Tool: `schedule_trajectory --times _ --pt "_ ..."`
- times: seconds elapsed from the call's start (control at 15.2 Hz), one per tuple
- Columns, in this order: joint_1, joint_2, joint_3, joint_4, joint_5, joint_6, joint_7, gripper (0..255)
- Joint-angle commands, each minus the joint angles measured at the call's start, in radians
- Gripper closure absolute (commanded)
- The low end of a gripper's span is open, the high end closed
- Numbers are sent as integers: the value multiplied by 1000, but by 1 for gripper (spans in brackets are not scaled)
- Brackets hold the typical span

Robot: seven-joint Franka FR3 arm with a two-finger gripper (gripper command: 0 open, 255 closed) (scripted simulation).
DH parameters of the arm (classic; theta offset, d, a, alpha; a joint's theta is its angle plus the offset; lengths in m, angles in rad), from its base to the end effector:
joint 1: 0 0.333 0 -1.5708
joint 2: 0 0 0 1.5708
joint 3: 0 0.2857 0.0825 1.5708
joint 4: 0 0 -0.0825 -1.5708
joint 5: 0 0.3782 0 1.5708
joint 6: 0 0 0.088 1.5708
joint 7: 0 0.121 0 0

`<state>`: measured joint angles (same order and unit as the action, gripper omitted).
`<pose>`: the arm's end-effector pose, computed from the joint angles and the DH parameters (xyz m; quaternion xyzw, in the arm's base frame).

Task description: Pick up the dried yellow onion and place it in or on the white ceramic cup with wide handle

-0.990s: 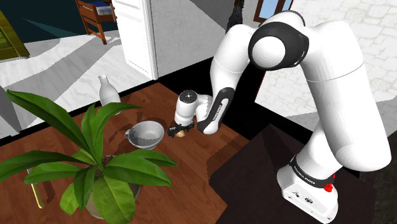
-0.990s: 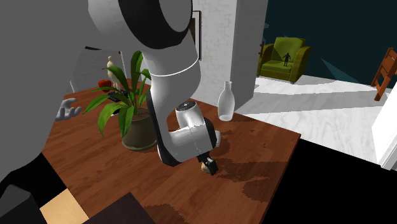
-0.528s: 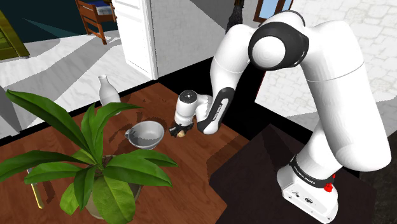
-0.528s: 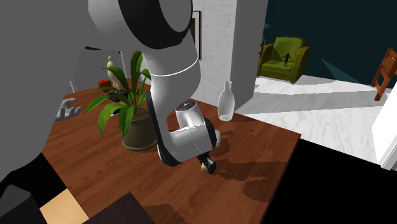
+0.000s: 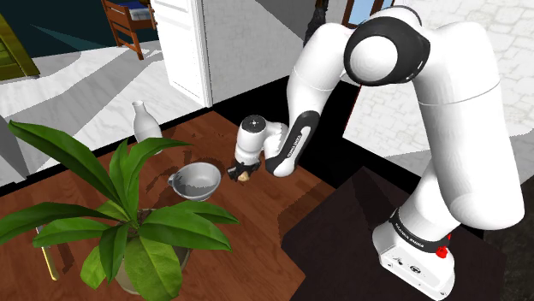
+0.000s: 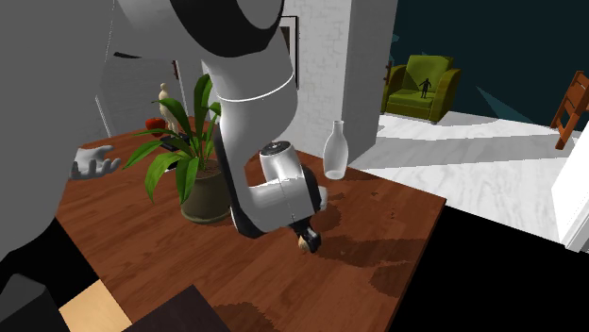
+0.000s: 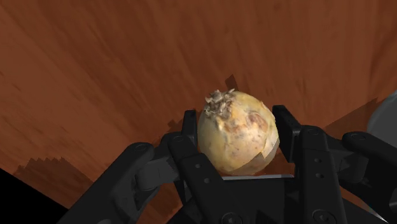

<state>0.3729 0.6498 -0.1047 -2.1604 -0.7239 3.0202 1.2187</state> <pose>0.5031 0.1829 0.0727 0.9846 -0.1043 0.1392 0.0192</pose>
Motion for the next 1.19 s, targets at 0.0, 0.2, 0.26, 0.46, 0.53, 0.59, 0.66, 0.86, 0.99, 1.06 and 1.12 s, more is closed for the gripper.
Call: schedule_trajectory --times 0.0,0.2,0.26,0.46,0.53,0.59,0.66,0.86,0.99,1.06,1.12 --pt "-15 -26 17 -10 8 -19 -15 255" --pt "-37 -69 43 -28 23 -47 -39 255" --pt "-44 -83 52 -34 29 -56 -47 255" --pt "-66 -125 79 -50 48 -84 -73 255" --pt "-73 -139 88 -55 56 -94 -82 255" --pt "-81 -152 97 -60 63 -103 -91 255" --pt "-88 -166 105 -65 71 -113 -100 255" --pt "-109 -206 132 -78 97 -141 -129 255" --pt "-122 -232 149 -85 116 -161 -149 255" --pt "-128 -245 157 -89 125 -171 -159 255" --pt "-134 -258 166 -92 135 -180 -169 255"
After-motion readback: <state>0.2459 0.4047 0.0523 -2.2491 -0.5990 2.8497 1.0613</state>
